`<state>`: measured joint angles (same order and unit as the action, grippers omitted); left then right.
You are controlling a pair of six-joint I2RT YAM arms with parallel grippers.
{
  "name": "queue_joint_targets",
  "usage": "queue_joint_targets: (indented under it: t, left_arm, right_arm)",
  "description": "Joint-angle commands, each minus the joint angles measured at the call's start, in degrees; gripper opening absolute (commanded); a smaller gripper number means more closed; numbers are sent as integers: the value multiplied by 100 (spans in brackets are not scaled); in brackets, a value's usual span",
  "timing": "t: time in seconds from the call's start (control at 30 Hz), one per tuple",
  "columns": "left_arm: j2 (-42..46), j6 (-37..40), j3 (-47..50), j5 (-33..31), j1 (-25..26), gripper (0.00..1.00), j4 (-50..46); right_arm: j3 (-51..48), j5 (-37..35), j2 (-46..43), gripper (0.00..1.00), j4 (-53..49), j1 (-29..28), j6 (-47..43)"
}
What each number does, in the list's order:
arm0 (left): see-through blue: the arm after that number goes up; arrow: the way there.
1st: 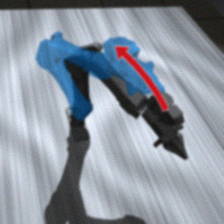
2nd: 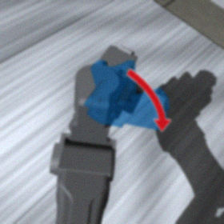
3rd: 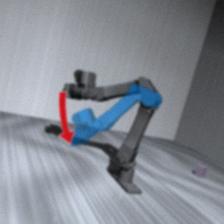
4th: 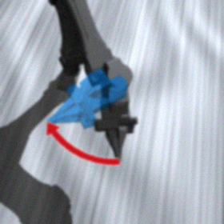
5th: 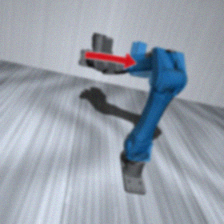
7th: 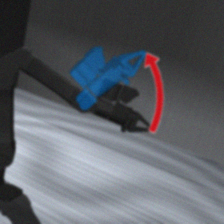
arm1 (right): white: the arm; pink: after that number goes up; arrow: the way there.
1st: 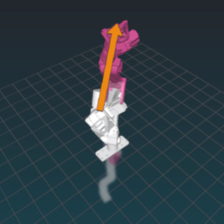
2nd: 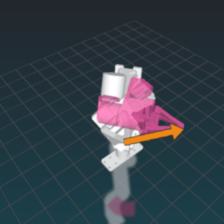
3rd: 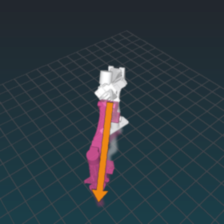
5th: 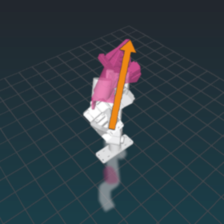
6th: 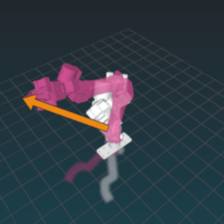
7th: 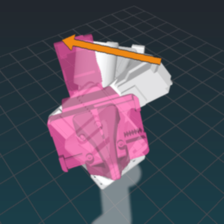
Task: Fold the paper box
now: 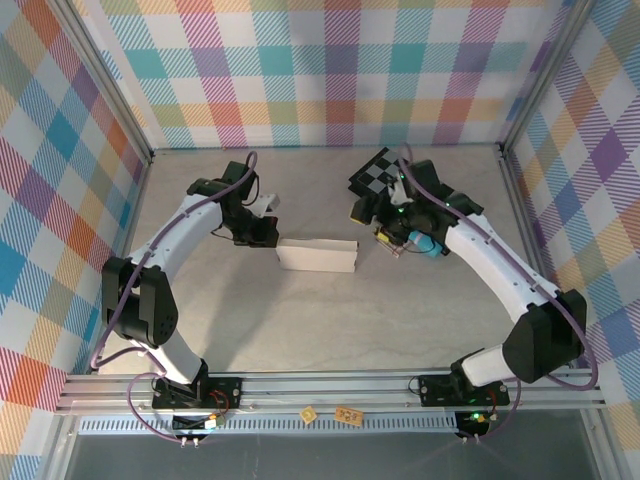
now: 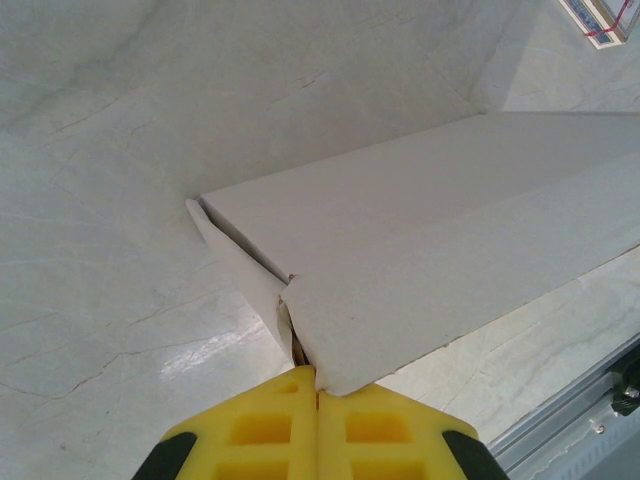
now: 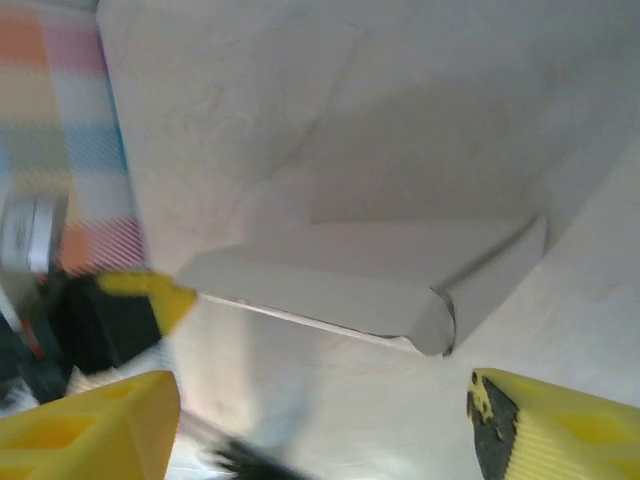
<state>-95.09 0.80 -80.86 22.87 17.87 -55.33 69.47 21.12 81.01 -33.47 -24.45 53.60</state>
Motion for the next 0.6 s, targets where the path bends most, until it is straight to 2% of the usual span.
queue_joint_targets:
  t: [0.0,0.07,0.2,0.27,0.37,0.5,0.57]
  left_arm:
    - [-244,-99,29,-275,50,0,-294]
    - [-273,-98,4,-266,53,0,-304]
    - [-308,-94,-33,-275,55,0,-303]
    - [-326,-83,-59,-275,57,0,-310]
    - [-348,-75,-114,-266,57,0,-351]
    - [-361,-78,-158,-274,57,0,-374]
    - [-373,-73,-174,-283,51,0,-378]
  right_arm:
    - [-1041,1136,-183,78,1348,3,3362]
    - [-1514,1146,-388,78,1879,14,4051]
    - [-1966,1201,-463,82,2475,55,4557]
    - [-2141,1307,-306,83,3030,54,4835]
    - [-2379,1088,-269,82,3922,54,5106]
    - [-2125,1146,-224,78,3636,52,4848]
    - [-2098,1192,-179,72,3376,62,4654]
